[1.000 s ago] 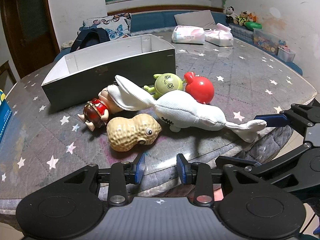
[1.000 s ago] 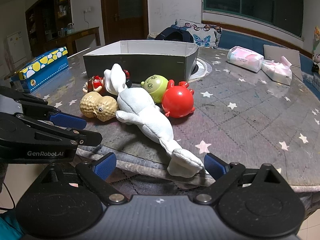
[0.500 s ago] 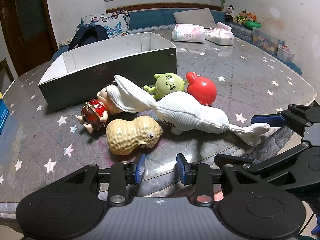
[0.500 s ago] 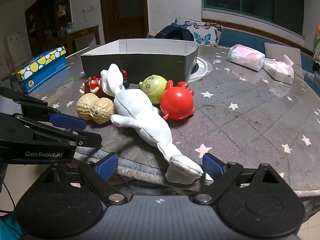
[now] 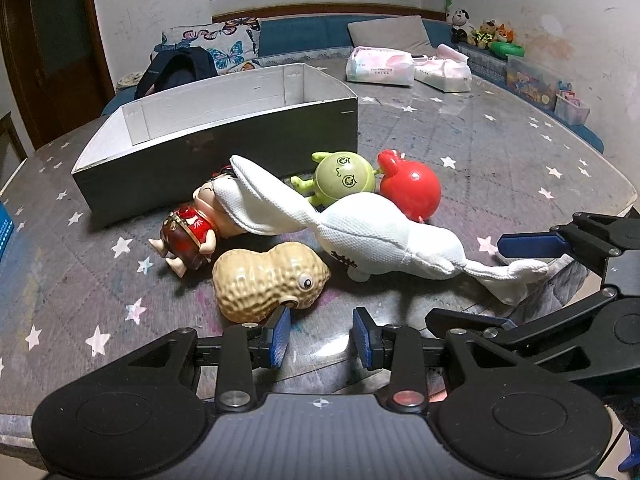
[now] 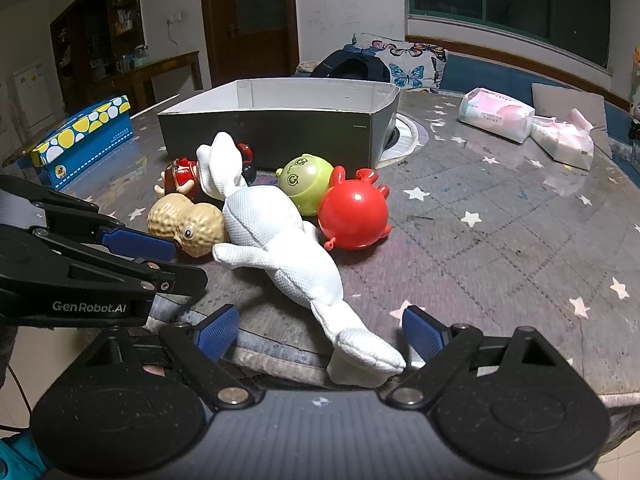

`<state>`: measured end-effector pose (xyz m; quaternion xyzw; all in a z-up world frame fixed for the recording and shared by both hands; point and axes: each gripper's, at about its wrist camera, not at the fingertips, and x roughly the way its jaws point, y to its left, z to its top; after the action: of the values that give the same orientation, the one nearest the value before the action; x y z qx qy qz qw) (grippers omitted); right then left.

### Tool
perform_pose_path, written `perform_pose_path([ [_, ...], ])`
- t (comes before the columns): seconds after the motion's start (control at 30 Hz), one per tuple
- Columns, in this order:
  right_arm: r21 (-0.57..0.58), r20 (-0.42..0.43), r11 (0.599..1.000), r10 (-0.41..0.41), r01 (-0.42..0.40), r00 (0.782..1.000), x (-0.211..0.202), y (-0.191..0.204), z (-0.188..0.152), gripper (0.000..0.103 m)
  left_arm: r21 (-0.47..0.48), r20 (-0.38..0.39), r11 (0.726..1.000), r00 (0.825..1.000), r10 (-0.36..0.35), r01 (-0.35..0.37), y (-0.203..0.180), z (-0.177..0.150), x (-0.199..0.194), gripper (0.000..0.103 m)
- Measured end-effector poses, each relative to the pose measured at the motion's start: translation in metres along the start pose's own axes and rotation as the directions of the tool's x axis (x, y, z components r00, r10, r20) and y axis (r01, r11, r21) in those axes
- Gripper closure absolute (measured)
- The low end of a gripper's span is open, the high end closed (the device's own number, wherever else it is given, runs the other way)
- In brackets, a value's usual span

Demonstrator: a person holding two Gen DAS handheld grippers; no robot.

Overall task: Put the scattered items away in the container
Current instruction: 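Move both grippers toward the white plush rabbit in the toy pile, then close the left gripper on the rabbit's body while the right gripper grips its legs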

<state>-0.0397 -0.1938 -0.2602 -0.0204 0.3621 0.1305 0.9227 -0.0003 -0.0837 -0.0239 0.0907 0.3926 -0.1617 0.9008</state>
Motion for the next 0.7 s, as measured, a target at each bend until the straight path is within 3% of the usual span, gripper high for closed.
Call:
perform_pose_path([
  [0.7,-0.001,-0.026,1.0,0.02,-0.02,0.999,0.017,-0.007,0.012,0.018,-0.034,-0.013,0.999,1.0,-0.029,0.028,0.014,0.011,0.009,0.066],
])
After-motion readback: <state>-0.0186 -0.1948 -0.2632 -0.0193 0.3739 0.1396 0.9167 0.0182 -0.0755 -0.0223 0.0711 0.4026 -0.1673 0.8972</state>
